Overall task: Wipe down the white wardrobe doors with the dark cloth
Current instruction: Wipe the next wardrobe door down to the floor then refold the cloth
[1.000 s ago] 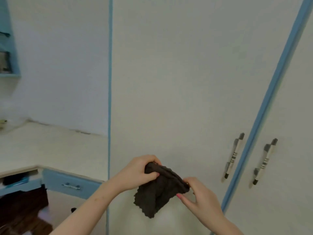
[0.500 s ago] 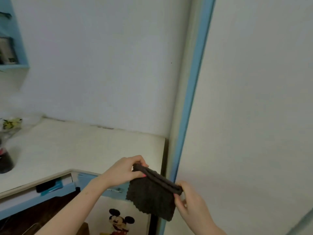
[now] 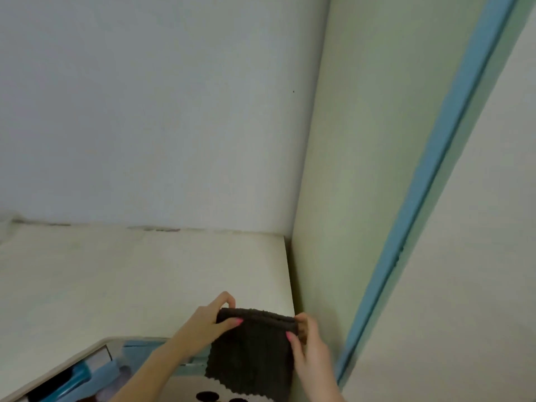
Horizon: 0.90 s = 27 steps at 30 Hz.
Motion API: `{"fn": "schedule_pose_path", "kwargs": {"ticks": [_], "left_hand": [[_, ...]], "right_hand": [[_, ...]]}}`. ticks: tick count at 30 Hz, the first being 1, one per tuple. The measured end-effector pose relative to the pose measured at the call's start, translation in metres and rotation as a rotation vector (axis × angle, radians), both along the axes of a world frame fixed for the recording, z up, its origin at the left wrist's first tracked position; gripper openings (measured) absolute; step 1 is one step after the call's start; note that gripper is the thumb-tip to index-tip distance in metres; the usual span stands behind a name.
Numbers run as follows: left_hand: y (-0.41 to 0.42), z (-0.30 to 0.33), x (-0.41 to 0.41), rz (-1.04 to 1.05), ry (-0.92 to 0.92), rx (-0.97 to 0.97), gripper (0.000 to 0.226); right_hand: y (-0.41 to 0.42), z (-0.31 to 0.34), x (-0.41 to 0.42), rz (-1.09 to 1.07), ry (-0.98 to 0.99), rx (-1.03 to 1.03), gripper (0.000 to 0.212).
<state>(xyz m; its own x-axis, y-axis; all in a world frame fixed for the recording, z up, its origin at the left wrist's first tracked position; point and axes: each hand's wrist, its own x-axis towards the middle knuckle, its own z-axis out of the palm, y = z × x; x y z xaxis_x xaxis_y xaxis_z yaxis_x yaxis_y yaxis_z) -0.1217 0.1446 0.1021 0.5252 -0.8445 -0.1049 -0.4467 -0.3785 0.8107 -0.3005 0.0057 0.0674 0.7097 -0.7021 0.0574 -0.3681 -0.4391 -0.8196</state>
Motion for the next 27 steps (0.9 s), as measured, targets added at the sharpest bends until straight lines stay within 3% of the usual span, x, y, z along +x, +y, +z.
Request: {"fn": "schedule_pose_path", "kwargs": {"ticks": [5, 9, 14, 17, 20, 22, 24, 27], "left_hand": [[-0.032, -0.035, 0.035, 0.050, 0.020, 0.068, 0.023], [-0.059, -0.066, 0.059, 0.170, 0.137, 0.050, 0.022], [-0.082, -0.095, 0.085, 0.284, 0.293, 0.041, 0.030], [-0.093, -0.105, 0.095, 0.247, 0.282, 0.024, 0.034], [-0.102, -0.110, 0.099, 0.231, 0.097, -0.009, 0.036], [-0.102, -0.113, 0.101, 0.189, -0.215, 0.014, 0.034], [-0.100, -0.113, 0.099, -0.012, -0.434, 0.067, 0.032], [-0.097, -0.120, 0.094, -0.293, -0.515, 0.183, 0.037]], "right_hand": [[-0.026, -0.036, 0.054, -0.215, -0.005, 0.077, 0.022], [-0.045, -0.059, 0.095, -0.323, 0.082, 0.058, 0.018], [-0.065, -0.072, 0.130, -0.360, 0.223, 0.082, 0.015], [-0.075, -0.074, 0.144, -0.373, 0.233, 0.123, 0.013], [-0.080, -0.072, 0.151, -0.361, 0.179, 0.144, 0.019], [-0.076, -0.074, 0.149, -0.327, 0.172, 0.085, 0.031], [-0.070, -0.076, 0.143, -0.233, 0.233, -0.095, 0.030], [-0.063, -0.084, 0.138, 0.001, 0.398, -0.338, 0.025]]}}
